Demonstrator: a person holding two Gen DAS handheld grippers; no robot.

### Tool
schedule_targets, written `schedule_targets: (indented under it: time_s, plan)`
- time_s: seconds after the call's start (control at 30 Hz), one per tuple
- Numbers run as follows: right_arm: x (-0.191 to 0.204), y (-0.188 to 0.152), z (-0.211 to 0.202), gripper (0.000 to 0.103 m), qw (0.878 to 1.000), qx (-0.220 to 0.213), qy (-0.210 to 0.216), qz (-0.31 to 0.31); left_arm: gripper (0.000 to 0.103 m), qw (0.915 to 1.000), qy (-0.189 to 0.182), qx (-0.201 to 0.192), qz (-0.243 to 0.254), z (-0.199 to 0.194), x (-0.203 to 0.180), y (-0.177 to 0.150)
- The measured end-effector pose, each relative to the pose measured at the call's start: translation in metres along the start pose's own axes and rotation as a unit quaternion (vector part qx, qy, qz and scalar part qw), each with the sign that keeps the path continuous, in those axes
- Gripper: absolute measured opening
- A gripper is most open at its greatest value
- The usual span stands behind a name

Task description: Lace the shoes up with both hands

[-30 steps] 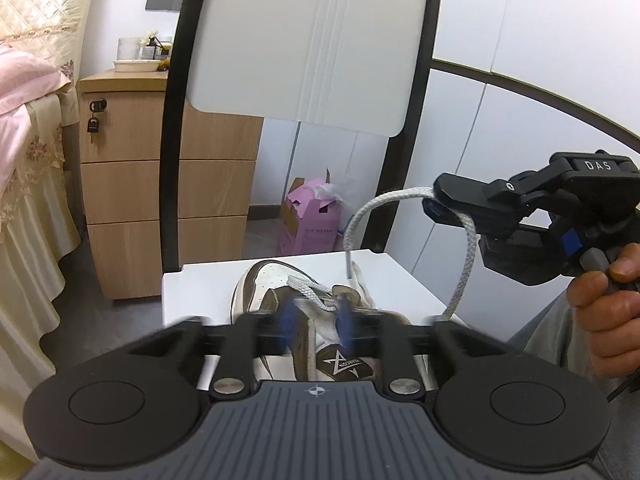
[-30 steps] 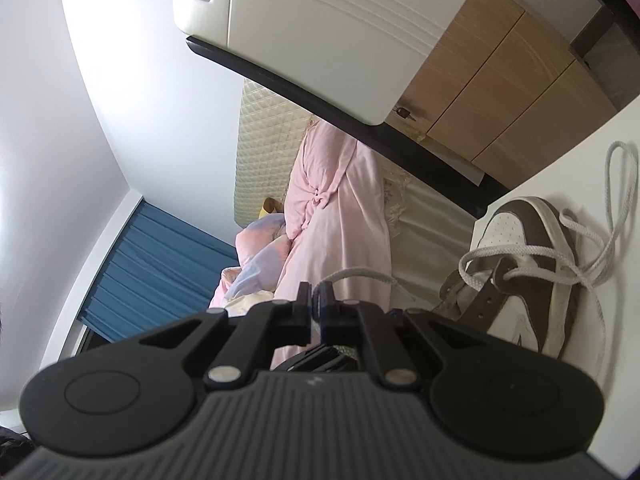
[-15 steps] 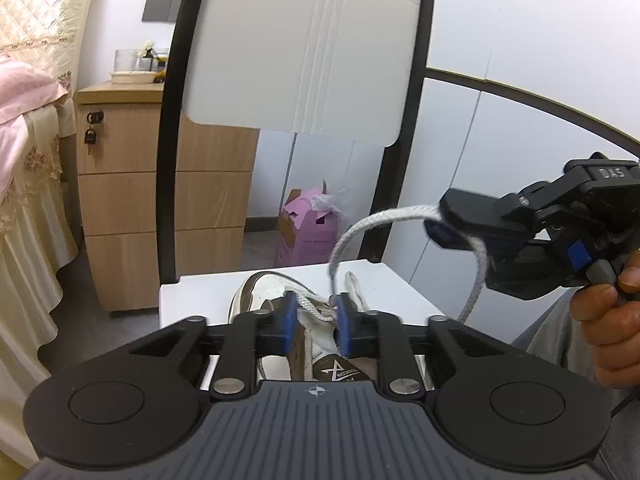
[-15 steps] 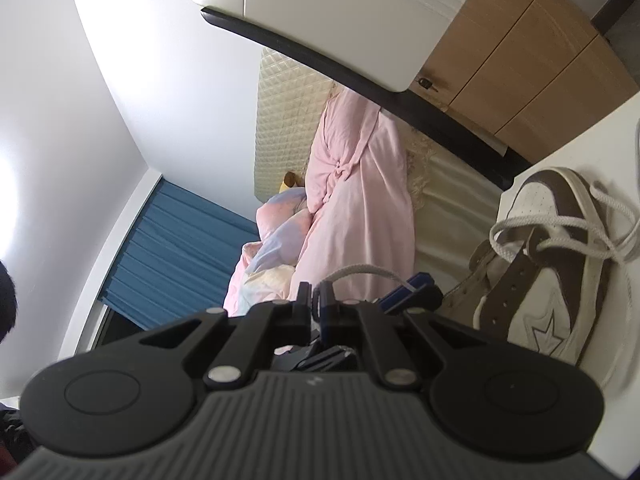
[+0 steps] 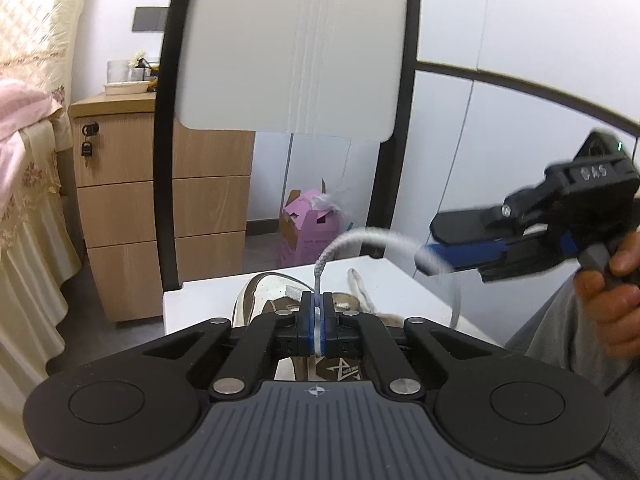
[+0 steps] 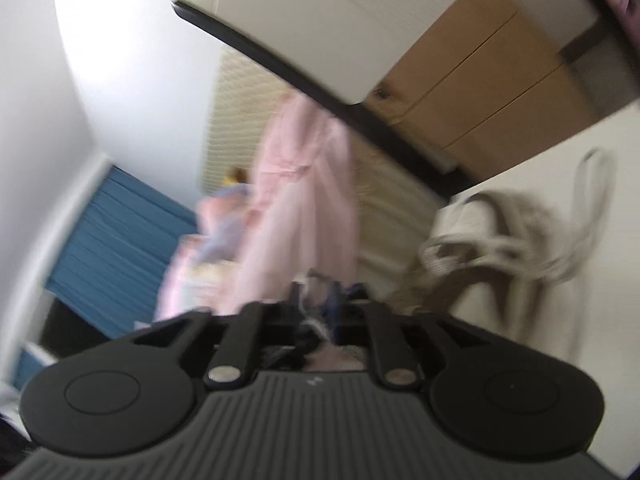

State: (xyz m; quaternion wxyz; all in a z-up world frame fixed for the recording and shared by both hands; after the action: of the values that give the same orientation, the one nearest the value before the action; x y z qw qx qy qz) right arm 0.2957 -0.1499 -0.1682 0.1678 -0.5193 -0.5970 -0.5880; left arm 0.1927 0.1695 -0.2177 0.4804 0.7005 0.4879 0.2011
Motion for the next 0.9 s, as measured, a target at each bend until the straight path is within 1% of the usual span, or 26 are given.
schedule_targets:
  time_s: [0.03,0.07,0.1,0.13,0.17,0.2,0.23,0.27,0.3,0.33,0.37,0.4,0.43,0.47,0.5,0.53,0.57,0.6,0.63,0.67,0.7,0.73,0.77,0.83,0.87,0.9]
  plan:
    - [-0.001,0.001,-0.002,0.041,1.0,0.0,-0.023,-0.017,0.003,1.0,0.001,0.002,0.007,0.001,-0.001,-0.003]
    - [0.0,0.003,-0.005,0.042,0.999,0.002,-0.041,-0.036,0.003,0.9999,0.001,0.003,0.015,-0.015,0.007,-0.017]
    - [0.002,0.004,-0.007,0.042,0.997,0.005,-0.058,-0.056,0.003,0.9997,0.002,0.004,0.025,-0.008,0.002,-0.004]
    - [0.005,0.007,-0.01,0.043,0.994,0.006,-0.079,-0.08,0.003,0.9994,0.005,0.005,0.035,0.003,-0.001,0.022]
    - [0.007,0.009,-0.012,0.043,0.99,0.007,-0.098,-0.104,0.003,0.9989,0.006,0.006,0.047,-0.026,0.017,0.011]
    - [0.014,0.012,-0.011,0.043,0.983,0.017,-0.118,-0.143,0.003,0.9983,0.007,0.007,0.057,-0.037,0.027,0.007]
    - [0.02,0.016,-0.011,0.043,0.974,0.027,-0.137,-0.181,0.003,0.9979,0.008,0.008,0.065,-0.022,0.026,0.019]
    - [0.027,0.019,-0.01,0.043,0.962,0.038,-0.155,-0.22,0.003,0.9975,0.006,0.009,0.069,-0.02,0.019,0.024]
    - [0.039,0.02,-0.005,0.043,0.943,0.062,-0.169,-0.279,0.003,0.9973,0.003,0.008,0.073,-0.012,-0.008,0.021]
    - [0.051,0.02,0.001,0.043,0.92,0.087,-0.181,-0.336,0.003,0.9968,0.003,0.008,0.079,0.003,-0.032,0.021]
    - [0.064,0.017,0.008,0.042,0.892,0.117,-0.188,-0.394,0.003,0.9959,0.008,0.008,0.09,0.028,-0.051,0.026]
    - [0.072,0.009,0.018,0.042,0.859,0.153,-0.191,-0.45,0.003,0.995,0.012,0.008,0.099,0.033,-0.062,0.027]
    - [0.081,0.002,0.027,0.041,0.821,0.189,-0.193,-0.502,0.003,0.9942,0.014,0.009,0.106,0.015,-0.06,0.024]
    - [0.089,-0.005,0.036,0.039,0.779,0.224,-0.194,-0.552,0.003,0.9933,0.017,0.009,0.114,0.014,-0.057,0.025]
    - [0.094,-0.016,0.045,0.039,0.732,0.261,-0.192,-0.599,0.003,0.9925,0.018,0.01,0.121,0.011,-0.055,0.026]
    - [0.096,-0.024,0.052,0.039,0.699,0.286,-0.187,-0.628,0.003,0.9917,0.019,0.011,0.127,0.022,-0.059,0.033]
    - [0.098,-0.031,0.058,0.039,0.667,0.311,-0.181,-0.653,0.003,0.9909,0.019,0.011,0.133,0.046,-0.069,0.045]
    - [0.1,-0.036,0.063,0.039,0.647,0.33,-0.174,-0.666,0.003,0.9902,0.019,0.01,0.138,0.031,-0.062,0.044]
    - [0.101,-0.038,0.068,0.039,0.639,0.343,-0.169,-0.668,0.003,0.9892,0.021,0.011,0.145,0.033,-0.063,0.047]
    - [0.102,-0.04,0.073,0.039,0.631,0.355,-0.164,-0.67,0.003,0.9882,0.022,0.012,0.151,0.06,-0.076,0.057]
    - [0.104,-0.039,0.078,0.039,0.63,0.366,-0.16,-0.666,0.003,0.9872,0.024,0.013,0.157,0.078,-0.085,0.064]
    - [0.108,-0.037,0.082,0.039,0.634,0.37,-0.157,-0.661,0.003,0.9858,0.027,0.014,0.165,0.072,-0.085,0.065]
    - [0.111,-0.034,0.087,0.039,0.643,0.372,-0.156,-0.651,0.003,0.9845,0.029,0.014,0.173,0.068,-0.084,0.064]
    - [0.112,-0.032,0.096,0.038,0.655,0.387,-0.155,-0.631,0.003,0.9838,0.029,0.013,0.176,0.085,-0.093,0.07]
    - [0.111,-0.033,0.099,0.038,0.646,0.395,-0.159,-0.633,0.003,0.9827,0.032,0.012,0.182,0.091,-0.097,0.071]
    - [0.106,-0.035,0.102,0.037,0.632,0.405,-0.165,-0.64,0.003,0.9801,0.038,0.011,0.194,0.1,-0.101,0.072]
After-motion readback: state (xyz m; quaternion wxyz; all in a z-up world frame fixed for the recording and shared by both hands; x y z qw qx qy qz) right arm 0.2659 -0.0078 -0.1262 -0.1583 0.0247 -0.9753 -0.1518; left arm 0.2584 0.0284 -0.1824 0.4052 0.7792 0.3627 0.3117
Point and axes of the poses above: each gripper's, at about its wrist camera, not at the fingertips, and z roughly the way its jaws point, x to its left, y to its top, the point moved 8 cm from there along z, roughly the way its jaws point, and after that the axes turned 4 degrees about -z, right-handed, at the moved point
